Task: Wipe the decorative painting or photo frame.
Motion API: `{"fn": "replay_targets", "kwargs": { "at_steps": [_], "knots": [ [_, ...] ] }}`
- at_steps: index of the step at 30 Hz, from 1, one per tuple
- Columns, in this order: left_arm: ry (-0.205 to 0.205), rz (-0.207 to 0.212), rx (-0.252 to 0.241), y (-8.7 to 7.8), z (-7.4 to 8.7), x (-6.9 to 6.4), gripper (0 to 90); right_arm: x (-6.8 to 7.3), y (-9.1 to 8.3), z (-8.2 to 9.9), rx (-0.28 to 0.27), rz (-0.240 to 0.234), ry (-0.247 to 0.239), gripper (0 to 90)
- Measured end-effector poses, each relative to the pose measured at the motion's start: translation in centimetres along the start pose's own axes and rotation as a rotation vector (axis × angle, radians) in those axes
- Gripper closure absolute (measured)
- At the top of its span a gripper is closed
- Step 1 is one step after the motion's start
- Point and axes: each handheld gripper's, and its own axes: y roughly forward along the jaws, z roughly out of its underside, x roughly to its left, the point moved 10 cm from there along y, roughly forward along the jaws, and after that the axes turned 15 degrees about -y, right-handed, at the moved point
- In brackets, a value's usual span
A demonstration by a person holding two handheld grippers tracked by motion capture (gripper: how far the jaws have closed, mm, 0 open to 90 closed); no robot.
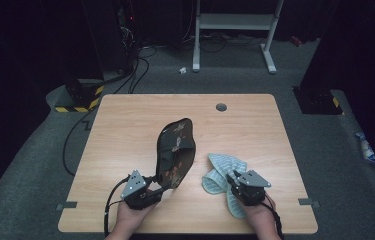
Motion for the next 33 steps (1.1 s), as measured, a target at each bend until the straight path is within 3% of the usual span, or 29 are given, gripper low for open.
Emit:
{"fn": "replay_targets", "kwargs": {
  "at_steps": [7, 16, 24, 33],
  "knots": [
    [0.027, 0.017, 0.011, -1.0, 0.1, -0.2, 45.4, -0.2, 0.0, -0.1, -0.003, -0.001, 0.004, 68.1],
    [0.030, 0.028, -0.005, -2.2, -0.2, -0.4, 43.9, -0.1, 0.3, -0.4, -0.007, -0.007, 0.007, 67.5],
    [0.011, 0.025, -0.033, -3.7, -0.9, 0.5, 43.2, 0.0, 0.9, -0.6, -0.002, -0.015, 0.016, 67.4],
    [-0.015, -0.020, -0.089, -5.4, -1.8, 2.1, 45.7, -0.1, 1.0, -0.8, -0.009, -0.019, 0.010, 67.4]
  ]
}}
